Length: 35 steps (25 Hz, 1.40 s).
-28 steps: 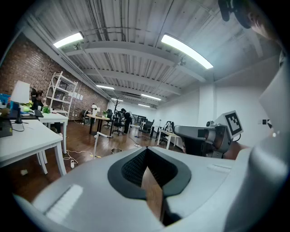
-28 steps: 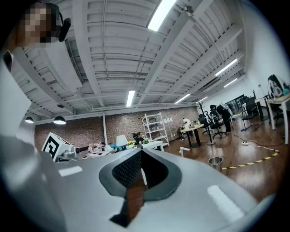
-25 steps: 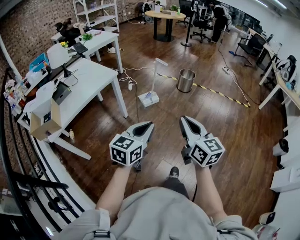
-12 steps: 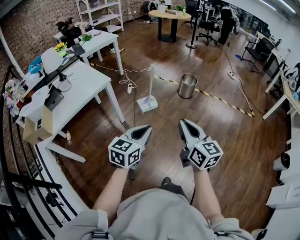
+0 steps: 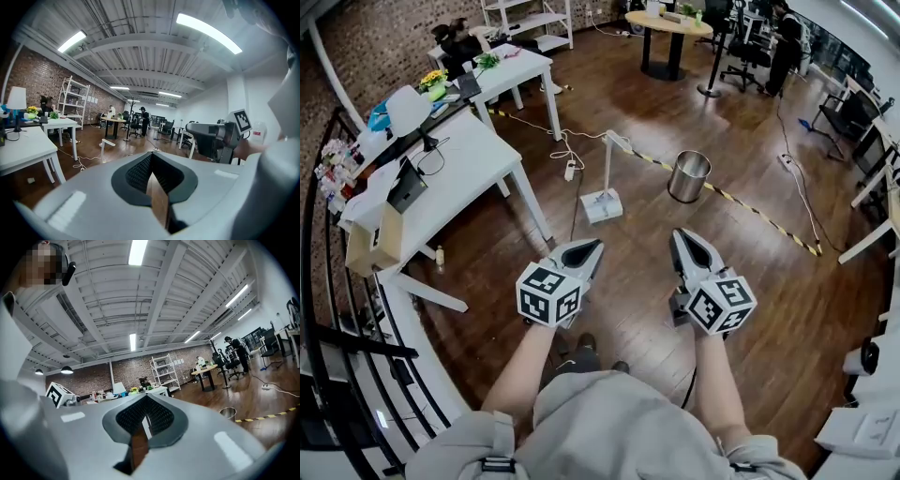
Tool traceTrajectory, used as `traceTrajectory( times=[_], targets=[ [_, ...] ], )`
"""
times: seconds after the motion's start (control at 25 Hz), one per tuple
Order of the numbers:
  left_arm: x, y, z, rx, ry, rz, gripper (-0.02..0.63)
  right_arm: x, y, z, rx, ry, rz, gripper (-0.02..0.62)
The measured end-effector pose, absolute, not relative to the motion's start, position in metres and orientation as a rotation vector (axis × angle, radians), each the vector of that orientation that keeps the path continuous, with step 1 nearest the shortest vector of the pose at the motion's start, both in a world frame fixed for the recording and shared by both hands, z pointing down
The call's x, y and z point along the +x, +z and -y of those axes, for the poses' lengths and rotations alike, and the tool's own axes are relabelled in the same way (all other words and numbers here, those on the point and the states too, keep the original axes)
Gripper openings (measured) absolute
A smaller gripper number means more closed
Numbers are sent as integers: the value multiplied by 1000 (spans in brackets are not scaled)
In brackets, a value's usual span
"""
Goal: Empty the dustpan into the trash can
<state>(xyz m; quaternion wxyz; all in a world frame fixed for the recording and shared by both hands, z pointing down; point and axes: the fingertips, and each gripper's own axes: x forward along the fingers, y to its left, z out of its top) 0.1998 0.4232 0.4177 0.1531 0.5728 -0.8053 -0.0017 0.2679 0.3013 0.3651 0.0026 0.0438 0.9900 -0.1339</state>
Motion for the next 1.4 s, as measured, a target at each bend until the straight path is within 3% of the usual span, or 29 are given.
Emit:
traceTrajectory(
  times=[0.36,0.84,1.4],
  targets=[
    [118,447,-354,1629,-56,2267,5,192,390,-246,144,-364,-3190,0],
    [-57,458,-278,1621,-103,2251,5,27,406,-175,119,-332,-3237,0],
    [-161,479,-217,1461,-29,2353,5,-108,452,-122,441,-199,-3327,0]
  ],
)
